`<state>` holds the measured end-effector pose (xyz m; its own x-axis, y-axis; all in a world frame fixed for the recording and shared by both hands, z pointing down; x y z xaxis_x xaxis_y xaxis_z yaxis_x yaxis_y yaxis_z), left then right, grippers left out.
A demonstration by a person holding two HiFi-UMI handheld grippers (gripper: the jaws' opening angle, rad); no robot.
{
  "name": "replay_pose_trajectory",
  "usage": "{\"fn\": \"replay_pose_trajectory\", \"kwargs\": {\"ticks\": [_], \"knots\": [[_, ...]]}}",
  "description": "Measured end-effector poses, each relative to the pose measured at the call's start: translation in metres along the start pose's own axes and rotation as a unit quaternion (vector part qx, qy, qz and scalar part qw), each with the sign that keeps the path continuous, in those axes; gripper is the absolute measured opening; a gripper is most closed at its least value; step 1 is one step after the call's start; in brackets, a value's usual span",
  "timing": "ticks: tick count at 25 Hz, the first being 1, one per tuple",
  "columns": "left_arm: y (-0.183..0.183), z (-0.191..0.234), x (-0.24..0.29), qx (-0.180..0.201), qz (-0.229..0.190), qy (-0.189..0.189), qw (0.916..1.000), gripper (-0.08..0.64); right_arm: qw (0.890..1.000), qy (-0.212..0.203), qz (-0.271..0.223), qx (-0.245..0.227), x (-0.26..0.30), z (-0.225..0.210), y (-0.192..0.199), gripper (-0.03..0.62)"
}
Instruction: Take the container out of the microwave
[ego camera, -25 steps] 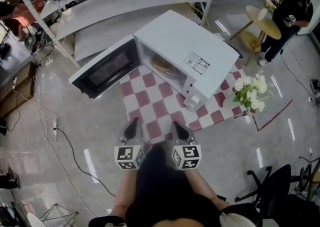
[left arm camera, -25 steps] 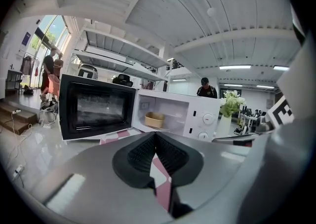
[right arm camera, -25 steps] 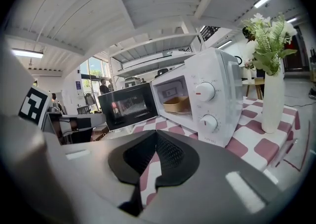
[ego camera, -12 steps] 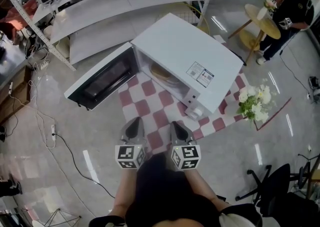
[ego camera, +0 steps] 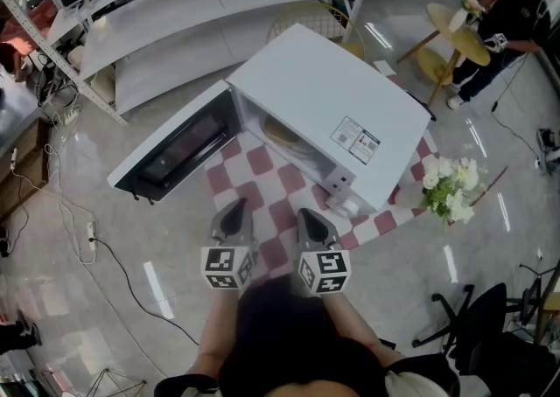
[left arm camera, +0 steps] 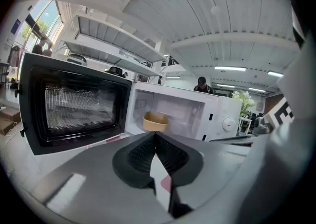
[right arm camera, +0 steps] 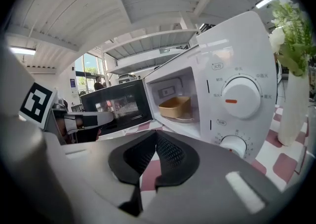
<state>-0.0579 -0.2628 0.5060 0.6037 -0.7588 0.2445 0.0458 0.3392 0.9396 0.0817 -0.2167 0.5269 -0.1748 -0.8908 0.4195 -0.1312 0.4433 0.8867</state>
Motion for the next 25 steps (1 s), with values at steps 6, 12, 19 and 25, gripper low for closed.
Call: {"fn": "replay_pose_trajectory", "kwargs": {"ticks": [6,12,19,25], "knots": [[-0.006,0.013,0.020,-0.001,0.003,0.007,1.0000,0.009,1.000,0.001,0.003,-0.003,0.015,0.001,-0.006,0.002],[-0.017,0.024,0.041,0.001,0.000,0.013,0.9999,0.009,1.000,0.002,0.009,-0.006,0.027,0.000,-0.009,0.002],[-0.020,0.030,0.065,0.000,0.005,0.028,0.9996,0.009,1.000,0.015,0.013,0.000,0.041,-0.006,-0.012,0.002],[-0.018,0.038,0.082,-0.014,0.011,0.032,0.9993,0.009,0.999,0.030,0.012,0.006,0.054,-0.009,-0.017,0.002]]}}
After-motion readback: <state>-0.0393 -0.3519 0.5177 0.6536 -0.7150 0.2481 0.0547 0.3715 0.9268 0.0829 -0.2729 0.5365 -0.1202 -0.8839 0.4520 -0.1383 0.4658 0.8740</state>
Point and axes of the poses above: the fingertips, and each gripper's own axes: x forward along the fingers, z to its left, y out of its underside, the point moved 2 cm from there along -x, backward along the fingers, and after that the axes turned 6 degrees about y, right-handed, at the moved point
